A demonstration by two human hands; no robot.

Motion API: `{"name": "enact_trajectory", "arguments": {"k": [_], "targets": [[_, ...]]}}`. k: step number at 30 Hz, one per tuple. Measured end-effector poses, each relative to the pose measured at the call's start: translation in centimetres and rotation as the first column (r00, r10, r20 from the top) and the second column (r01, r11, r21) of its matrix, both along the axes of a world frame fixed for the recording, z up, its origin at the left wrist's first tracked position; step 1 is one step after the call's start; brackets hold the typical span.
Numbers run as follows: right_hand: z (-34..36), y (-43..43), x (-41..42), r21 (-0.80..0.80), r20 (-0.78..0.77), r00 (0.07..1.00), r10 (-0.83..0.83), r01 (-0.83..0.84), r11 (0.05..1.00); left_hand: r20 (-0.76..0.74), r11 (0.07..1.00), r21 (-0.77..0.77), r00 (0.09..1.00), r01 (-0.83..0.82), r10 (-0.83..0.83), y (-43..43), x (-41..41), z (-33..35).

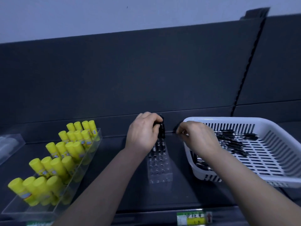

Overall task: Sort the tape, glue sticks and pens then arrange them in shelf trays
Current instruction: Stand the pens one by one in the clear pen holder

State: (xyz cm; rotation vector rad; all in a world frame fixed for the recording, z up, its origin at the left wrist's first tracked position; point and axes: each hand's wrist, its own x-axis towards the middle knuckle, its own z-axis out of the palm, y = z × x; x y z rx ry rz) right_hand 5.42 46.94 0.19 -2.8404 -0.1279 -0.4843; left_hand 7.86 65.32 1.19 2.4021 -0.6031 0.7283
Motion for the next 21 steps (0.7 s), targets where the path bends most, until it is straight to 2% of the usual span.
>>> {"name": "enact_trajectory", "arguments": {"k": [5,9,15,19,21], "targets": [[-0.6,-6.3,-2.0,-0.034,-0.014,0.993,-0.121,0.120,0.992,-0.062,0.990,0.094,0.993,0.105,-0.100,-6.3,-0.1,0.1],[-1.1,-10.9,-3.6,-0.028,-0.063,0.978,-0.201,0.200,0.979,-0.258,0.938,0.265,0.954,0.225,-0.155,-10.9,0.1,-0.6],[-2.6,-17.4,-6.0,-0.006,-0.118,0.931,-0.345,0.347,0.938,-0.596,0.769,0.366,0.767,0.524,-0.239,-19.0,-0.7,-2.4],[-3.6,-19.5,-6.7,0.028,-0.136,0.919,-0.371,0.378,0.925,-0.726,0.643,0.351,0.631,0.681,-0.272,-22.7,-1.5,-3.2],[-4.0,-20.1,-6.6,0.053,-0.137,0.918,-0.371,0.381,0.923,-0.756,0.584,0.381,0.605,0.717,-0.249,-23.6,-1.5,-3.6]]}}
